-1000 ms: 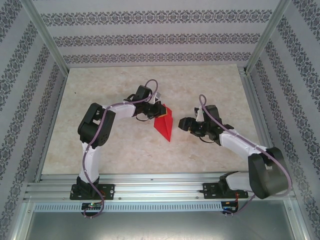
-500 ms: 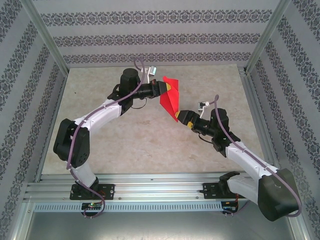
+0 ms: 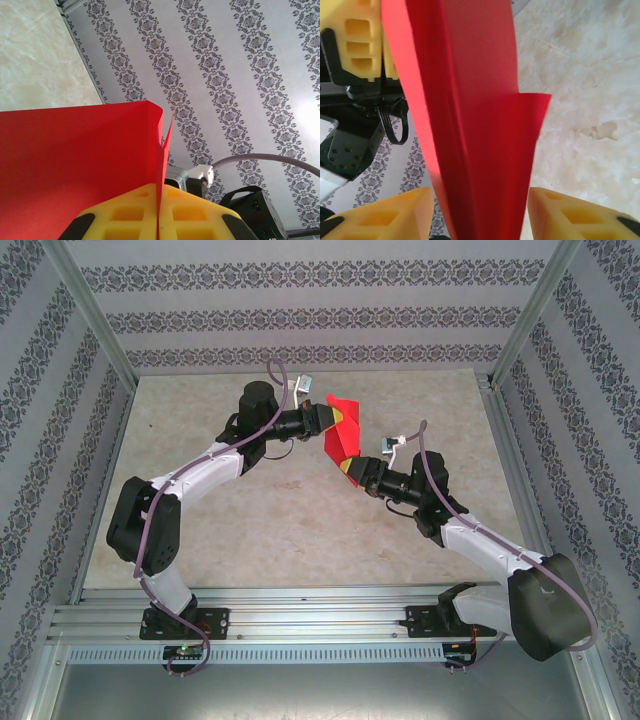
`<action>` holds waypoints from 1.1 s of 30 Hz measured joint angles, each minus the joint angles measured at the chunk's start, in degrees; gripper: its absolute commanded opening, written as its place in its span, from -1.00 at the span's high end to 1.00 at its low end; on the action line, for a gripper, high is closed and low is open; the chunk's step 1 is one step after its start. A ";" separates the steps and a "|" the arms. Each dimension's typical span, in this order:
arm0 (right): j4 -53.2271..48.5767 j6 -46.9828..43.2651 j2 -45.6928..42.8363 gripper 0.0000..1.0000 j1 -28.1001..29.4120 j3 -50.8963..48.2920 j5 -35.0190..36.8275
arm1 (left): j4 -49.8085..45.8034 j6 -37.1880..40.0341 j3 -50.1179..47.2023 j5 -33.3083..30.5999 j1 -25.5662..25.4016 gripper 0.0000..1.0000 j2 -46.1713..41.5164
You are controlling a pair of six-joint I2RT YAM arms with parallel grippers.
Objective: Fold a paper plane with a square sheet of paper (fold left side to right side)
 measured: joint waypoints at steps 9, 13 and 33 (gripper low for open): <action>-5.92 -3.91 -2.10 0.96 -0.02 1.03 0.57 | -1.99 1.38 -0.22 -0.28 0.02 0.17 -0.22; -19.65 -11.50 -4.74 1.00 1.49 5.62 5.90 | -9.44 5.62 -0.33 -2.25 1.03 -0.24 -2.82; -87.93 -33.44 36.04 1.00 29.42 47.93 73.20 | -49.40 17.46 -17.27 -41.11 19.19 -0.62 -33.62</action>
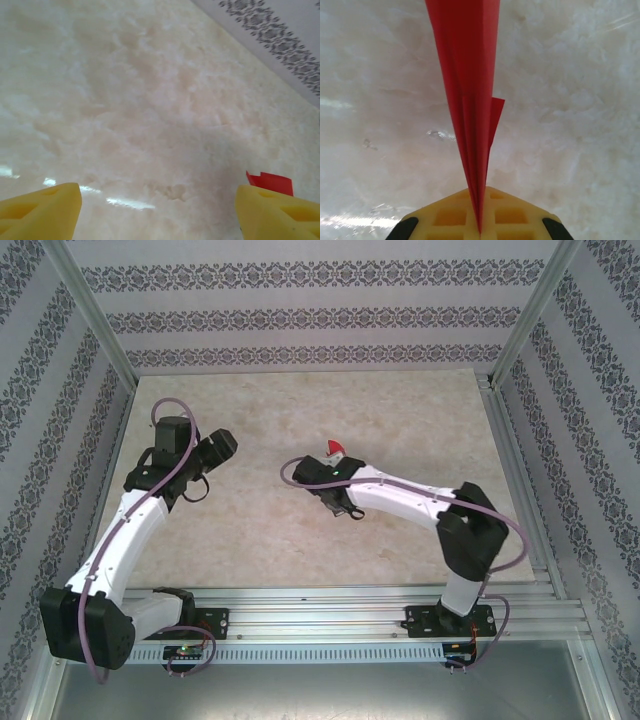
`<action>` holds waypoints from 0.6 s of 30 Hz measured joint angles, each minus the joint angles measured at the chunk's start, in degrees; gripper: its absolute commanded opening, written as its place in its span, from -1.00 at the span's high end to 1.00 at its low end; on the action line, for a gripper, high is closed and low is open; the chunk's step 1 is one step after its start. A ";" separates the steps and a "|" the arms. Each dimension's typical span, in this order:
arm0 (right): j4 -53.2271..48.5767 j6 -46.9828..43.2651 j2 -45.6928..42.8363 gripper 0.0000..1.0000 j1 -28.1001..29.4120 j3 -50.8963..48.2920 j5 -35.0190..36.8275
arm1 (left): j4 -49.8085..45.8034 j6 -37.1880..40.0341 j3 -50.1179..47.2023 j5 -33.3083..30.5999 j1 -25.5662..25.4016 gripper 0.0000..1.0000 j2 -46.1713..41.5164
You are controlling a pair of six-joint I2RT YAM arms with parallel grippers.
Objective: Fold a paper plane with a square sheet of paper (fold left side to right side)
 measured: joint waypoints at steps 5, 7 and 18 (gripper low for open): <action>-7.06 0.90 12.33 0.89 2.93 8.87 5.81 | -1.11 -0.02 -1.03 -0.17 0.44 -0.63 0.22; -8.22 1.01 16.13 0.73 3.80 10.95 5.95 | -1.09 0.00 -1.16 0.24 0.44 -0.63 0.66; -1.16 -1.42 7.89 -0.28 5.53 6.05 -10.03 | 2.56 0.24 -5.35 10.16 0.44 -0.60 6.99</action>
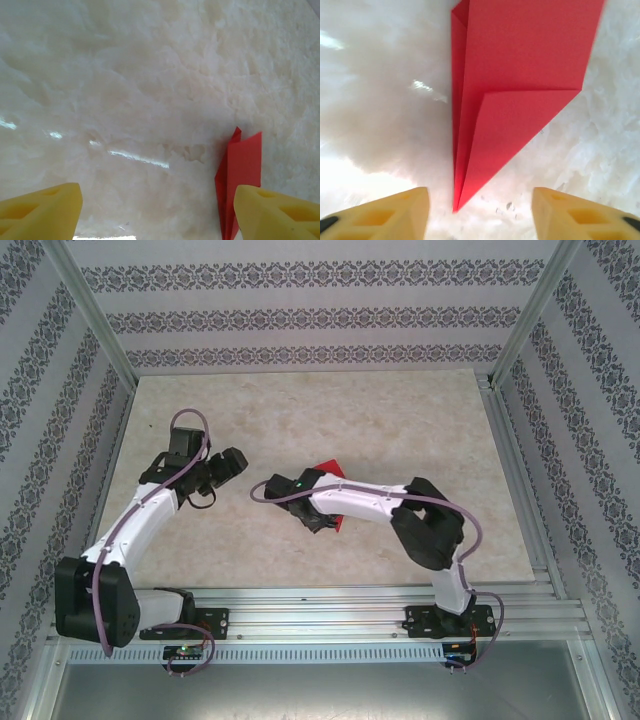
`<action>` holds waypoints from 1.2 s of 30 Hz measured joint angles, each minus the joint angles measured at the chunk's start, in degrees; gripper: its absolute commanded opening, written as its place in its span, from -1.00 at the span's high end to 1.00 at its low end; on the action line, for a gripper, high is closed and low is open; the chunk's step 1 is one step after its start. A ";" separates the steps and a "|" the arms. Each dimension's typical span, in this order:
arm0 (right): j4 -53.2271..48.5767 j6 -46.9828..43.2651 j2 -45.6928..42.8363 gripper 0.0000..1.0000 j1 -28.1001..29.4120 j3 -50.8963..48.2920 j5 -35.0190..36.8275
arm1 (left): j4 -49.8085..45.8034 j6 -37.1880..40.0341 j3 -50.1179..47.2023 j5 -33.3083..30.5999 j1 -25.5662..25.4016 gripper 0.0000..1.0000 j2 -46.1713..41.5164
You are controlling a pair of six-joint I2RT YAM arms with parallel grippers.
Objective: Fold a paper plane with a square sheet of paper (fold left side to right side)
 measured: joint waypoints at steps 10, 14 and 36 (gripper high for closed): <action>11.91 -0.17 -29.18 -0.69 -7.69 -12.90 -7.67 | 18.45 -4.48 -5.66 14.53 -7.15 -0.58 11.67; 18.97 0.31 -38.23 -0.96 -13.46 -21.59 -11.32 | 24.17 -6.34 -4.20 16.37 -12.61 -0.52 17.68; 52.48 3.91 -42.23 -0.31 -43.63 -46.18 -46.95 | 35.15 -9.62 12.02 21.88 -19.69 0.75 42.18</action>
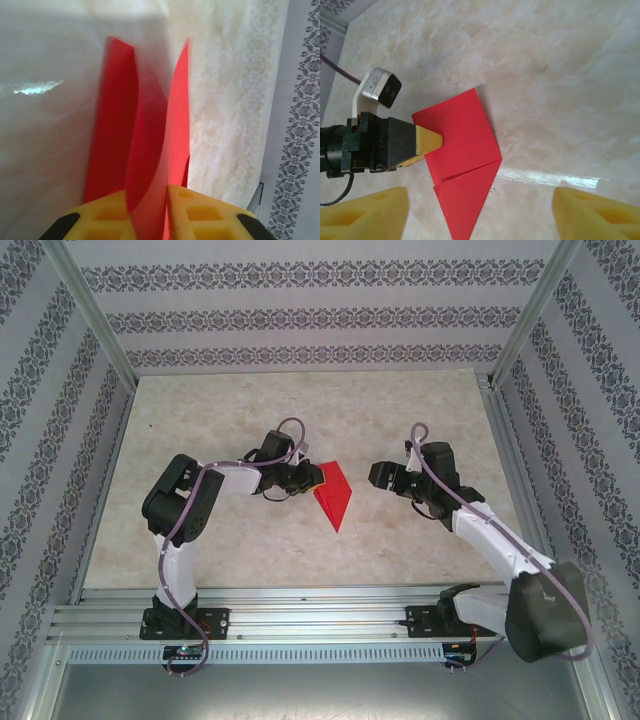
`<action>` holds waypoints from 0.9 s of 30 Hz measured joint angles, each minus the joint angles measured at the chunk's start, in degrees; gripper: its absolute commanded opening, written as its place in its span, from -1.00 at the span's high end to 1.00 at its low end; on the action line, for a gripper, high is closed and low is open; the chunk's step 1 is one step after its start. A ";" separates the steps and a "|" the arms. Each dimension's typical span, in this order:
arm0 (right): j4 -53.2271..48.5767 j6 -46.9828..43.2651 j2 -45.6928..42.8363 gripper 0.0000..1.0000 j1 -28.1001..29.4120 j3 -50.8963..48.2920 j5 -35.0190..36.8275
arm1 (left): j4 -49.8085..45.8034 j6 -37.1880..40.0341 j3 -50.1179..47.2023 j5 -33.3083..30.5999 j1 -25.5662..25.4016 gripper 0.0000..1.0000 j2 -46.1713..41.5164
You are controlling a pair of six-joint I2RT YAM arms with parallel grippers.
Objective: Fold a paper plane with a square sheet of paper (fold left side to right side)
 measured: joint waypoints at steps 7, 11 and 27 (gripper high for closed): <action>5.57 -0.76 16.24 -0.12 -0.42 2.95 -13.88 | 1.27 2.16 -1.62 3.26 0.00 0.86 -1.64; 8.41 -1.62 22.05 -0.09 -0.42 6.14 -18.12 | 1.84 3.34 -3.04 5.20 0.00 0.88 -3.13; 13.16 -2.82 32.26 0.23 -0.42 9.99 -27.63 | 5.09 4.50 -4.31 11.17 0.00 0.91 -5.05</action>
